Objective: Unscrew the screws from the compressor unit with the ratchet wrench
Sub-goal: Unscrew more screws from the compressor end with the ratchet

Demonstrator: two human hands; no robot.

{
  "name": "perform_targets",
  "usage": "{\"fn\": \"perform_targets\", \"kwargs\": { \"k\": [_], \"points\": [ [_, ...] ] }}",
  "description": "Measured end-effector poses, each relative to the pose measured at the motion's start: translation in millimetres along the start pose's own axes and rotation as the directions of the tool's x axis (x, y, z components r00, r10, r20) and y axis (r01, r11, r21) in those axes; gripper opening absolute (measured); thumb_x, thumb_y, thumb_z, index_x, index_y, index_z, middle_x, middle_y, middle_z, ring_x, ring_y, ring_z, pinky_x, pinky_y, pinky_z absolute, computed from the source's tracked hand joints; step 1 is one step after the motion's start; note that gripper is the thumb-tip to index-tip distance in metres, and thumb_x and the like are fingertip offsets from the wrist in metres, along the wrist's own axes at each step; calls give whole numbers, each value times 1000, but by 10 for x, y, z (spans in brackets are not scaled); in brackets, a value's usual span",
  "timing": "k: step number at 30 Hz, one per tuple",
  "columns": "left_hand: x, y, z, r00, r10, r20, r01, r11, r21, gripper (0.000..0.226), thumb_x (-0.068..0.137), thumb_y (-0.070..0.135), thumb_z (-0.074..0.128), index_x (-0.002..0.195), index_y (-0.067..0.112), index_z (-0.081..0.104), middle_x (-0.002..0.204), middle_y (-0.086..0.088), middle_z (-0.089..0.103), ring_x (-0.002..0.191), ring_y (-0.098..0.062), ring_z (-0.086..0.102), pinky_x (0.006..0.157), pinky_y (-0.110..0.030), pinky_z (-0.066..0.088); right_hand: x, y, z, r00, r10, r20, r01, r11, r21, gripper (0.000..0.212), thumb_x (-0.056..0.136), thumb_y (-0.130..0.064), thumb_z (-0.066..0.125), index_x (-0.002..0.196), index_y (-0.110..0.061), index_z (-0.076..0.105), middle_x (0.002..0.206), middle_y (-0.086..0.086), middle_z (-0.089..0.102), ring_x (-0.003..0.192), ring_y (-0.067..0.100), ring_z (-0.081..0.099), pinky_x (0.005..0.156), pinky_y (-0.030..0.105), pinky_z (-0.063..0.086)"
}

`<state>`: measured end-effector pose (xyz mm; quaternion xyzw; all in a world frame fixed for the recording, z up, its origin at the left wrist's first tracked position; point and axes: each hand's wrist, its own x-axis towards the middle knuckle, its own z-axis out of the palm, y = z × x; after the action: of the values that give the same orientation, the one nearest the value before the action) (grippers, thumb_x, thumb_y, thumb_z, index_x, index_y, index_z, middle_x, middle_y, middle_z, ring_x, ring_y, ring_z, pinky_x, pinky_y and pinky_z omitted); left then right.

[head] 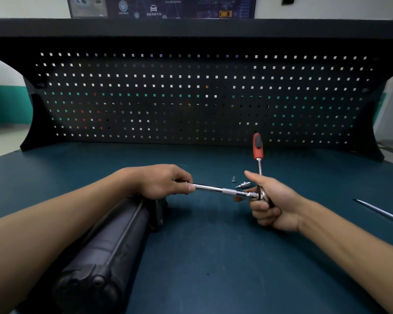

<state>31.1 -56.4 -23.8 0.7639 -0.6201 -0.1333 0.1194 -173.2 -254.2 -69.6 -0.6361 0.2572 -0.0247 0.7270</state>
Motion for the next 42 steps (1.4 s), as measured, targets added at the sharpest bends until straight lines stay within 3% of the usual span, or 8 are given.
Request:
{"fn": "perform_targets", "kwargs": {
  "k": [5,8,13,18,22,28,33,42],
  "points": [
    [7,-13,2,1000,8,-10,-8,1000,-2,26,100,47,51,83,28,59,69,14,47,62,-6,41,62,-23,36,-15,21,-13,999,-26,21,27,999,-22,49,79,-56,63,91,-9,72,44,-2,32,33,8,20,36,20,20],
    [14,-32,10,1000,-6,-15,6,1000,3,24,98,48,53,86,29,61,70,14,49,63,-5,42,62,-23,36,2,108,33,984,-173,-47,169,982,-82,40,80,-49,68,92,-10,65,44,4,36,34,11,24,37,19,20],
    [27,-60,15,998,-47,-28,48,999,22,23,96,52,54,87,32,63,69,16,51,59,3,46,57,-13,34,26,268,73,823,-561,-85,479,768,-426,28,88,-42,69,74,-18,69,47,2,46,42,14,39,43,19,32],
    [36,-73,19,998,-53,-25,53,998,23,25,97,52,54,85,31,62,68,16,51,58,3,45,58,-14,34,46,316,70,715,-695,-80,566,642,-518,26,94,-33,66,71,-23,70,46,0,50,44,13,41,48,21,36],
    [24,-78,6,998,-54,-20,55,998,36,28,97,54,52,88,29,63,68,15,50,58,1,44,58,-17,34,59,282,87,663,-744,-84,609,601,-518,23,93,-25,70,70,-21,71,49,-2,48,46,8,43,50,20,35],
    [8,-71,14,998,-55,-19,55,998,42,34,97,55,50,87,25,60,70,11,47,58,-5,40,60,-26,36,66,236,65,514,-858,24,659,377,-651,12,91,-15,72,79,-18,75,65,-2,64,62,8,55,61,23,43],
    [10,-61,16,998,-54,-28,55,998,30,40,98,56,48,81,20,54,68,9,44,57,-8,37,60,-28,34,93,188,5,272,-943,189,639,30,-768,12,89,-26,71,89,-16,77,66,-7,60,62,9,54,60,15,39],
    [20,-82,27,1000,-16,-21,15,1000,-22,30,100,54,44,89,34,63,74,13,51,68,-4,48,72,-27,43,217,208,-101,161,-953,255,623,-102,-775,17,93,-32,69,99,-18,76,71,-5,57,65,12,52,60,31,45]
  ]
}}
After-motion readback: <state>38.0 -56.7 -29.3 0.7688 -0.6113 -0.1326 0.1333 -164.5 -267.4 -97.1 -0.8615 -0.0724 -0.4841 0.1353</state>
